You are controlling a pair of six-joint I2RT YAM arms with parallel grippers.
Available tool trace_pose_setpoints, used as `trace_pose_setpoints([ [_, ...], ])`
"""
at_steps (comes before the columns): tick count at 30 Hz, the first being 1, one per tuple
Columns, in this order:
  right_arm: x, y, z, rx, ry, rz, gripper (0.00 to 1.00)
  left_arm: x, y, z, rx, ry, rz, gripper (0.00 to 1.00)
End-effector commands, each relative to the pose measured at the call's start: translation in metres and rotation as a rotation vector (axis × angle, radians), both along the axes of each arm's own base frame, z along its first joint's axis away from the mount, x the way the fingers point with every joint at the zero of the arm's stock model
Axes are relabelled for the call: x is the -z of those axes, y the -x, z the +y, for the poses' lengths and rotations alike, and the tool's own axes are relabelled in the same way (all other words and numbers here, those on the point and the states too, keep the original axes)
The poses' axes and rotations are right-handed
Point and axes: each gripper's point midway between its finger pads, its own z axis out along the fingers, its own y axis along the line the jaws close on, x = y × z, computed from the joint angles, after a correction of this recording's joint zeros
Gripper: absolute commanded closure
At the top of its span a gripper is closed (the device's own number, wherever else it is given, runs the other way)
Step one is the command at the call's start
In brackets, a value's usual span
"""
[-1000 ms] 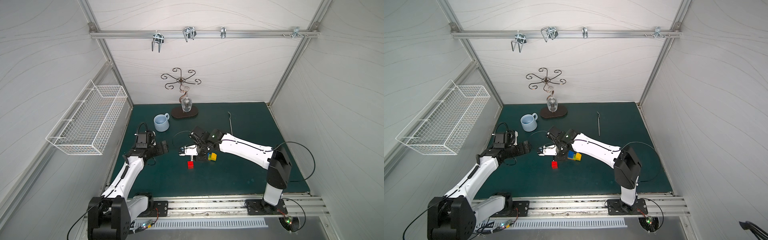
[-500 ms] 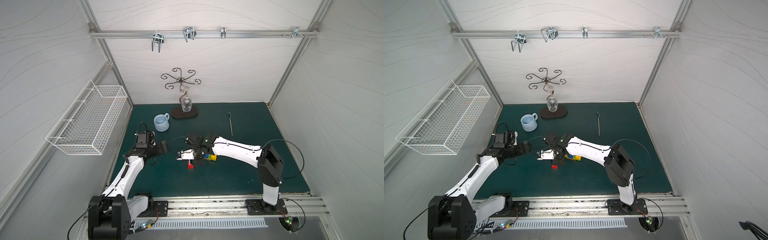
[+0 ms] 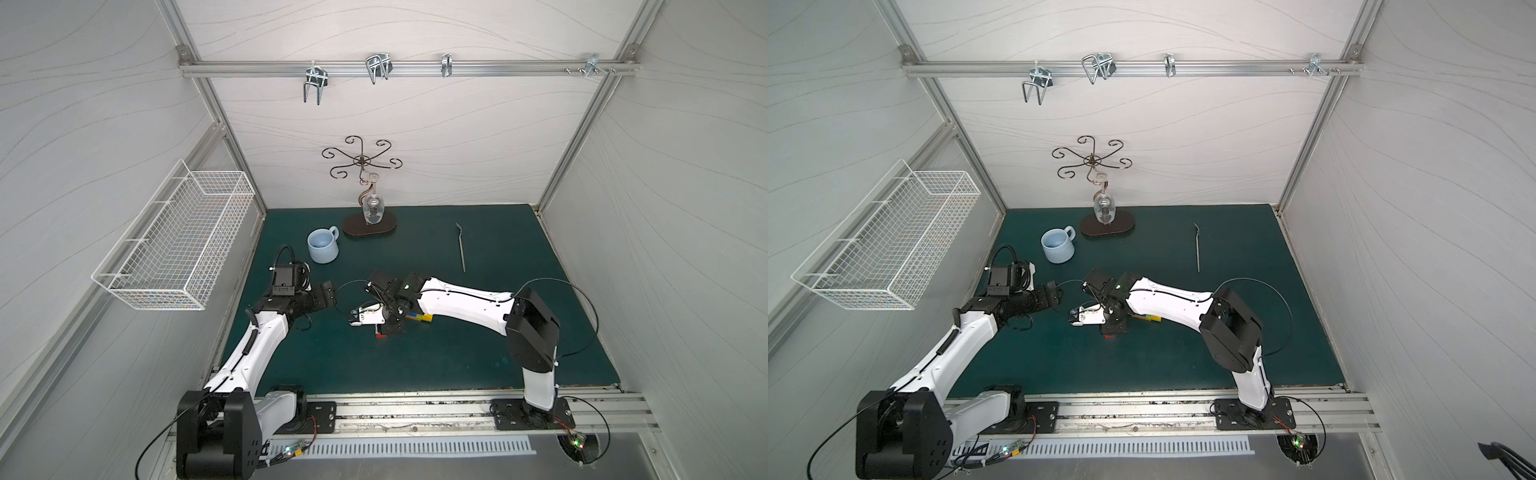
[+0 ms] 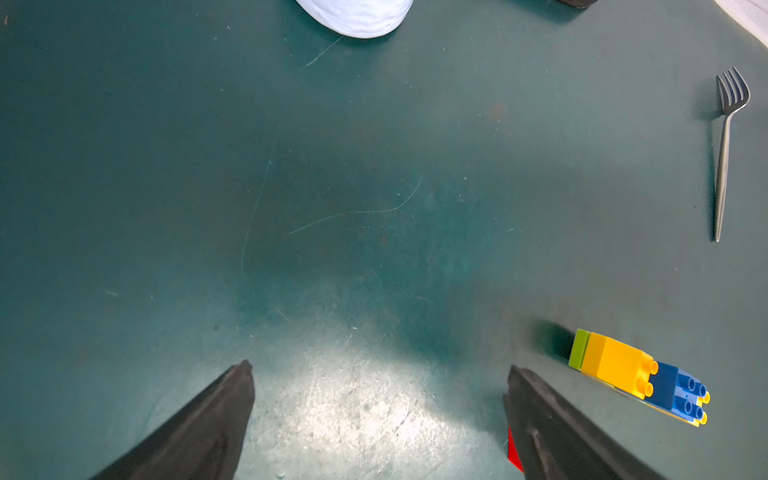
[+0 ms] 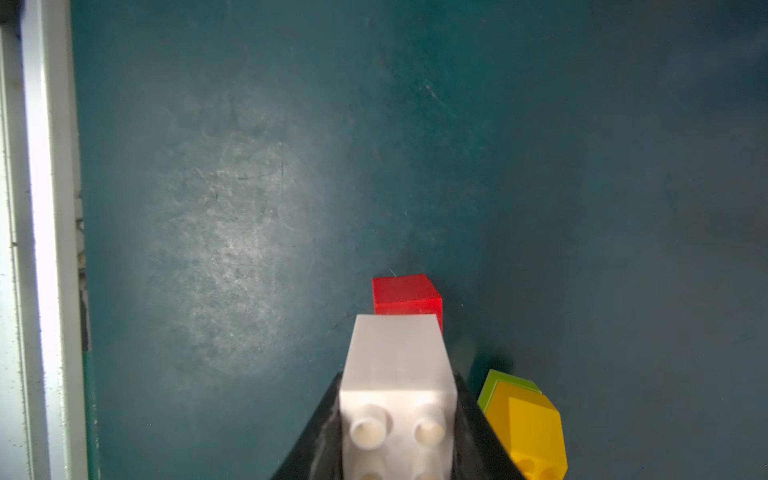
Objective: Assemble a fork with lego
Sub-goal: Assemble the lego brick with the lego brick.
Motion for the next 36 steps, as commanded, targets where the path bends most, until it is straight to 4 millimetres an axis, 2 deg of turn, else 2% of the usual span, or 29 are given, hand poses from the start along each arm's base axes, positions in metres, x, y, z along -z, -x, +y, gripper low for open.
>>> trace_pose_setpoints([
  [1, 0.013, 0.004, -0.005, -0.023, 0.049, -0.005, 1.0, -0.005, -0.01, 0.005, -0.029, 0.0, -0.034, 0.0],
  [15, 0.015, -0.001, -0.004, -0.054, 0.066, -0.036, 1.0, -0.005, -0.01, 0.005, -0.031, 0.003, -0.033, 0.0],
  [24, 0.02, 0.005, -0.006, -0.087, 0.106, 0.008, 1.0, -0.007, -0.01, 0.004, -0.031, 0.006, -0.04, 0.0],
  [30, 0.027, 0.01, -0.013, -0.092, 0.151, 0.045, 1.0, -0.007, -0.01, 0.005, -0.032, 0.008, -0.039, 0.0],
  [36, 0.037, 0.017, -0.029, -0.075, 0.21, 0.135, 1.0, -0.007, -0.01, 0.004, -0.032, 0.009, -0.038, 0.0],
])
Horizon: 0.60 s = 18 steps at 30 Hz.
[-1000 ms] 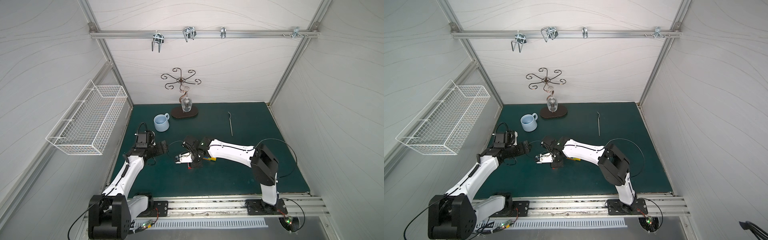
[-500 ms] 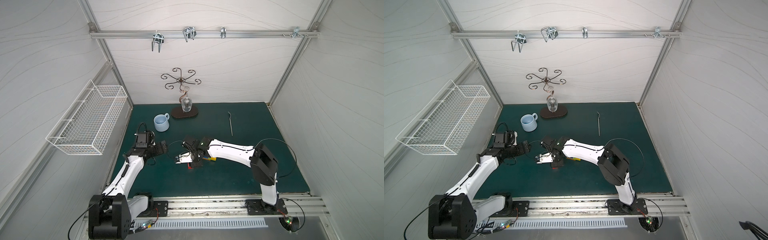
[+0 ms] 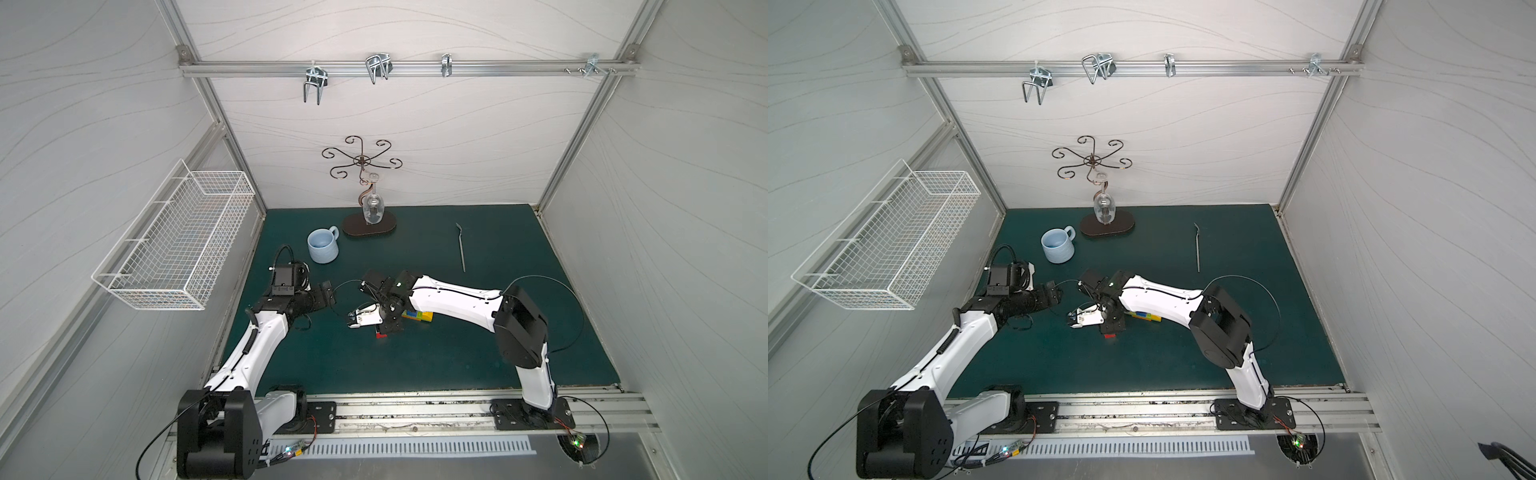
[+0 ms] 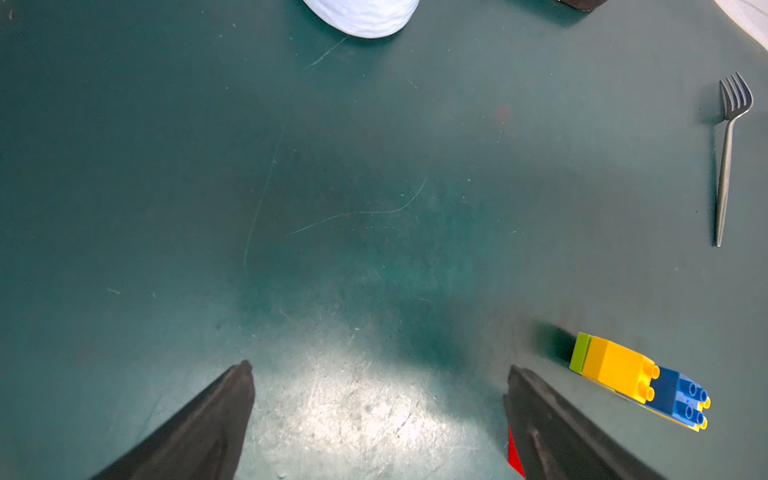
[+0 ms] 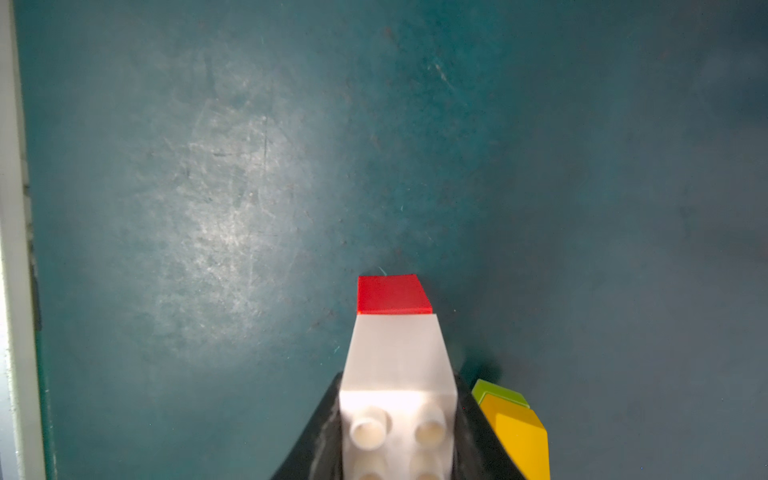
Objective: Assemble a fork with lego
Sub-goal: Assemble the lego brick with the lego brick.
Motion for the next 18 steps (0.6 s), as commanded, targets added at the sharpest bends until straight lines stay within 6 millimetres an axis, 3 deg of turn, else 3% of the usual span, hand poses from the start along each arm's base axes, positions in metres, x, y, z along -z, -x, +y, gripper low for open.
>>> trace_pose_setpoints([
  [1, 0.032, 0.023, -0.034, 0.006, 0.162, 0.15, 1.0, -0.007, -0.01, 0.003, -0.02, 0.006, -0.04, 0.0],
  [8, 0.052, 0.013, -0.051, 0.032, 0.256, 0.123, 1.0, -0.006, -0.01, 0.003, -0.022, 0.006, -0.038, 0.0],
  [18, 0.037, -0.023, -0.061, 0.11, 0.281, 0.011, 1.0, -0.007, -0.011, 0.003, -0.022, 0.007, -0.04, 0.0],
])
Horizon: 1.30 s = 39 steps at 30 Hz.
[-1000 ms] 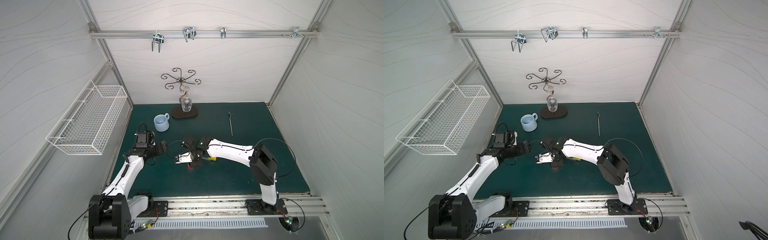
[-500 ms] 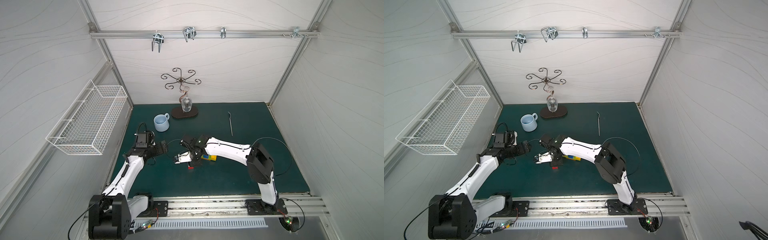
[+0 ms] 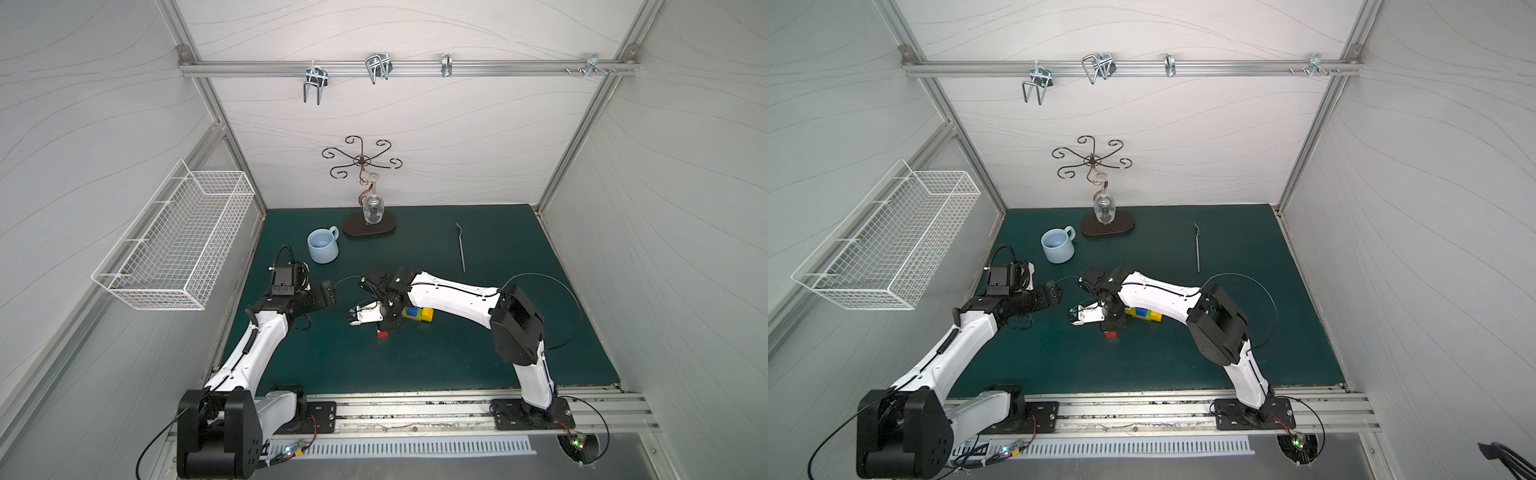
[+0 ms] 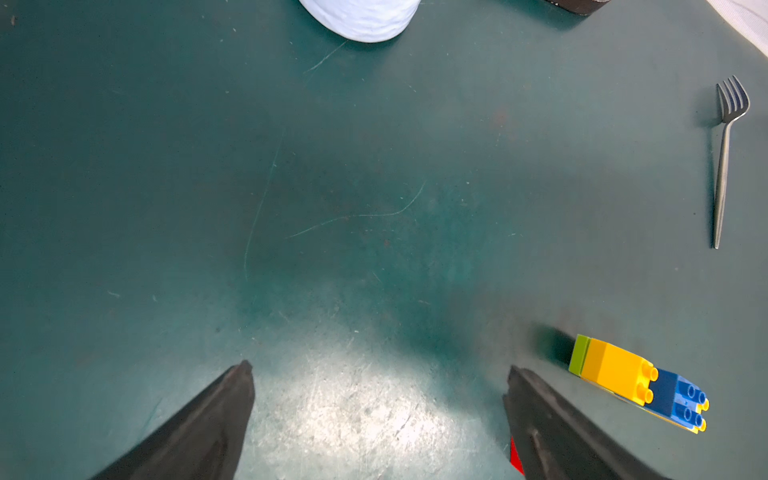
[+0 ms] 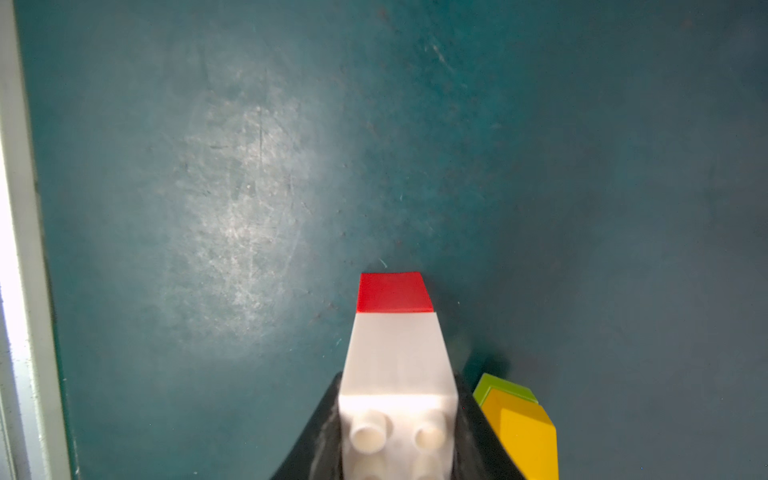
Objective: Assemble a fork with lego
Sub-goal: Assemble the lego brick with the lego brick.
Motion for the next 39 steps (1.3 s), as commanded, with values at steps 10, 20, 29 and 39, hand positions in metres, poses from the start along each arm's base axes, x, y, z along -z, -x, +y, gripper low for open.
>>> trace_pose_setpoints([
  [10, 0.053, 0.01, -0.051, 0.032, 0.298, 0.079, 1.0, -0.006, -0.009, 0.003, -0.02, 0.005, -0.034, 0.0],
  [20, 0.078, 0.017, -0.06, 0.008, 0.386, 0.108, 1.0, -0.006, -0.011, 0.002, -0.019, 0.01, -0.033, 0.0],
  [29, 0.086, 0.026, -0.059, -0.04, 0.413, 0.12, 1.0, -0.005, -0.011, 0.002, -0.019, 0.012, -0.03, 0.0],
  [39, 0.084, 0.036, -0.05, -0.05, 0.379, 0.18, 1.0, -0.005, -0.012, 0.002, -0.018, 0.014, -0.028, 0.0],
])
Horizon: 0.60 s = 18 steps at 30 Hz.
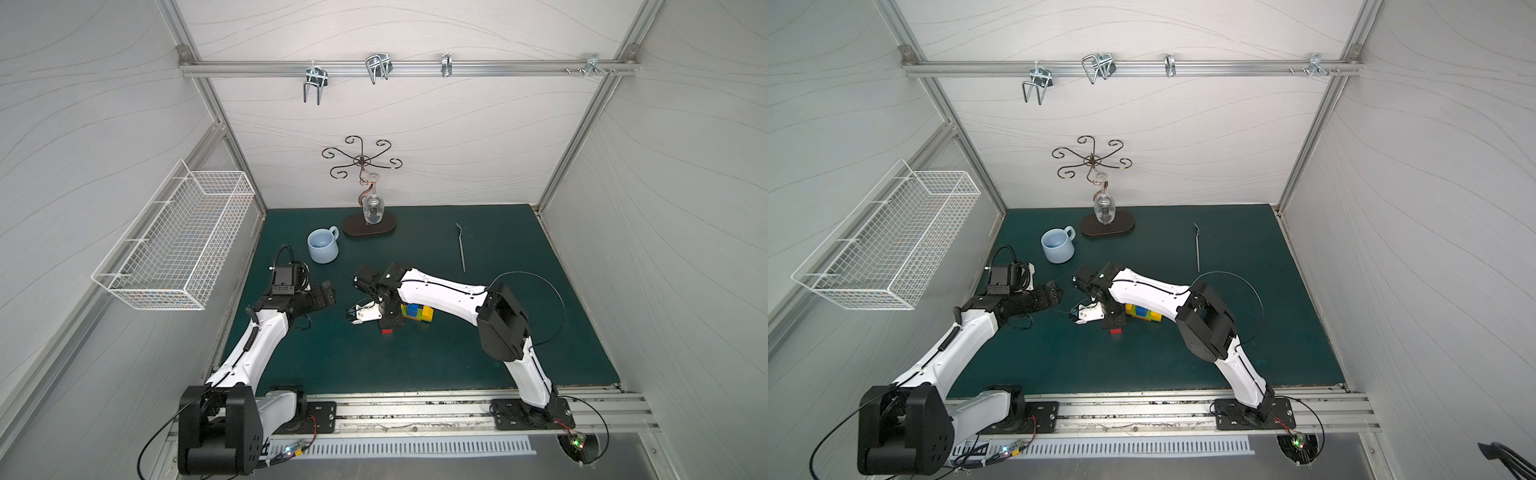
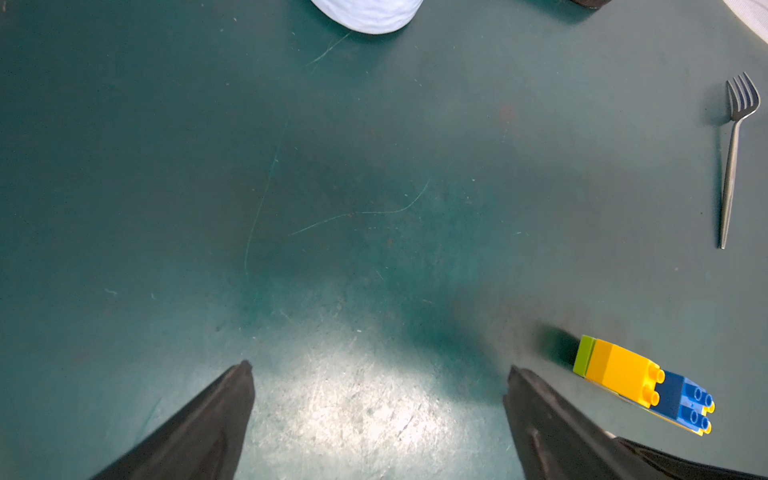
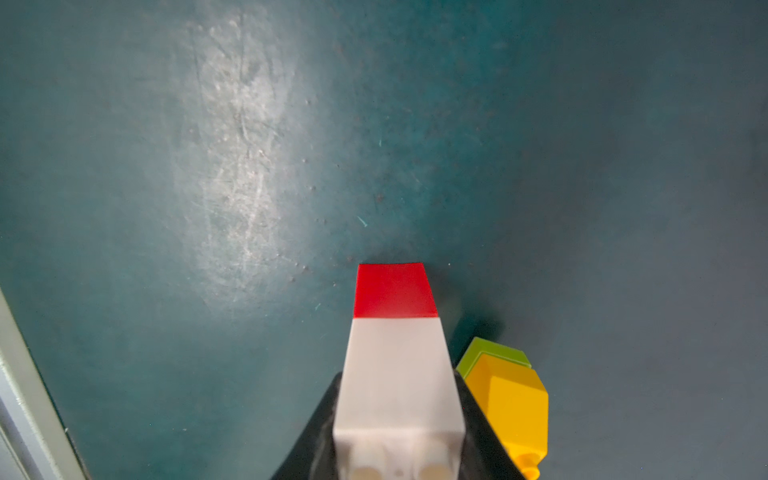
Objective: Assemble a fork with lego
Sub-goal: Assemble the lego brick with the lego brick.
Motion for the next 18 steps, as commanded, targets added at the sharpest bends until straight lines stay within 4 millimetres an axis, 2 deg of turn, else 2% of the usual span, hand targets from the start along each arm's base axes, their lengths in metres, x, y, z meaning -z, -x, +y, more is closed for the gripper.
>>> trace_pose_setpoints([
  [1, 0.068, 0.036, -0.043, -0.023, 0.22, 0.183, 1.0, -0.009, -0.012, 0.002, -0.017, 0.01, -0.047, 0.0],
  [9, 0.033, 0.028, -0.029, 0.023, 0.096, 0.184, 1.0, -0.009, -0.011, 0.001, -0.016, 0.013, -0.043, 0.0],
  [14, 0.018, 0.026, -0.023, 0.03, 0.064, 0.174, 1.0, -0.009, -0.01, 0.001, -0.017, 0.014, -0.044, 0.0],
  [18, 0.012, 0.024, -0.022, 0.039, 0.049, 0.165, 0.91, -0.009, -0.01, 0.001, -0.018, 0.012, -0.044, 0.0],
])
